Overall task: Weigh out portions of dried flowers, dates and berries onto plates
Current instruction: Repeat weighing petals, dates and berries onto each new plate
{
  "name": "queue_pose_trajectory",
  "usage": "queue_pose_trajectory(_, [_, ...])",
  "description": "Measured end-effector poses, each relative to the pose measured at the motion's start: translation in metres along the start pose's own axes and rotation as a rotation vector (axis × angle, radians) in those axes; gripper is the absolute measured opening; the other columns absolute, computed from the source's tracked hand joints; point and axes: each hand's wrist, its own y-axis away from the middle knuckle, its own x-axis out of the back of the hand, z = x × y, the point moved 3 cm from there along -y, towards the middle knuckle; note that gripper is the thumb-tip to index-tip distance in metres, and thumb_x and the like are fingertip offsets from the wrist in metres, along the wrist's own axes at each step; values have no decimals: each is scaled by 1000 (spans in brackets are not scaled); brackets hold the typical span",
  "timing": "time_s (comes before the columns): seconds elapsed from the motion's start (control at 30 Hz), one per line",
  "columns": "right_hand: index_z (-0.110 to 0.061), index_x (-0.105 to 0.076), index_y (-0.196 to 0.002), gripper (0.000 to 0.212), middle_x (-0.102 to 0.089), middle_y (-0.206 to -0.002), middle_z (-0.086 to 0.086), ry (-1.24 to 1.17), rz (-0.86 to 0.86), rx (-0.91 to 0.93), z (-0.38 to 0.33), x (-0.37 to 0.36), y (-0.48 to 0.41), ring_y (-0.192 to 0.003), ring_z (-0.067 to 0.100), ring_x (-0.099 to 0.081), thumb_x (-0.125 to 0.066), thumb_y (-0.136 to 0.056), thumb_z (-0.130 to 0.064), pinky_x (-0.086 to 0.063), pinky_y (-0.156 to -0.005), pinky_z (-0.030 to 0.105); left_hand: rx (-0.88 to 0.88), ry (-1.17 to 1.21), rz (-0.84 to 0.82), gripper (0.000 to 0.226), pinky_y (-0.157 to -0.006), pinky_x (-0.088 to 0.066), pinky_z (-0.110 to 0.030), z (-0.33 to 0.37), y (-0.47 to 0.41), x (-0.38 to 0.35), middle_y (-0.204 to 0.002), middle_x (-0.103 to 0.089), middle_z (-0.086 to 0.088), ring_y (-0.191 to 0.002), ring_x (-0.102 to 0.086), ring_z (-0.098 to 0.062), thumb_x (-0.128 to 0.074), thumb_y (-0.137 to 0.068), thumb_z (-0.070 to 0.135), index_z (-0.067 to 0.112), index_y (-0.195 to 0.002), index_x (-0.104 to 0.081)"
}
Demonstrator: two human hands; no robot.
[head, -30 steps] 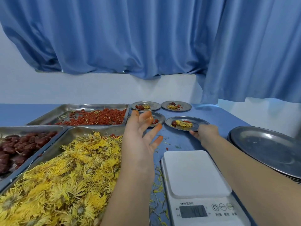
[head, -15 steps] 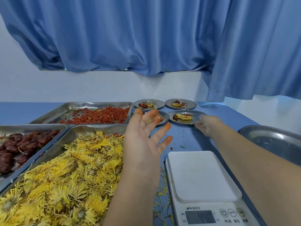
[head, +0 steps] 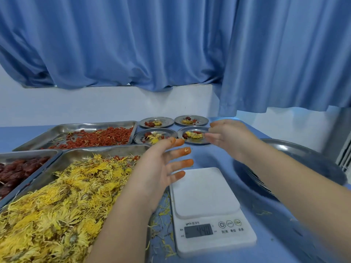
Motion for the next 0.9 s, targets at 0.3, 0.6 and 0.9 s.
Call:
queue_pose_trajectory(0.3, [-25,-66,-85,13,-67,-79,-11,749,120,396,9,110,78,-73,3,-60,-63,-84,-12,-45,-71,14,41,-195,-20,25,-71,-49,-34,-6,-1,-3,-98,-75,-4,-81,-72,-20,-53,-94,36,19,-101,-69])
queue_pose_trajectory(0.6, [-29,-63,-78,10,-65,-78,-14,1045,1,263,35,144,93,-79,4,-59,-62,-86,-34,-44,-69,22,25,-294,-1,24,-72,-49,-36,-11,-2,-4,-99,-76,-4,-82,-73,-21,-52,-94,35,21,-103,-70])
queue_pose_trajectory(0.9, [-24,-67,-88,13,-70,-78,-9,1200,87,297,32,136,97,-76,18,-63,-62,-77,-28,-53,-67,32,-10,-305,29,22,-73,-51,-36,-11,-1,-7,-96,-76,-4,-80,-73,-22,-54,-95,31,19,-103,-70])
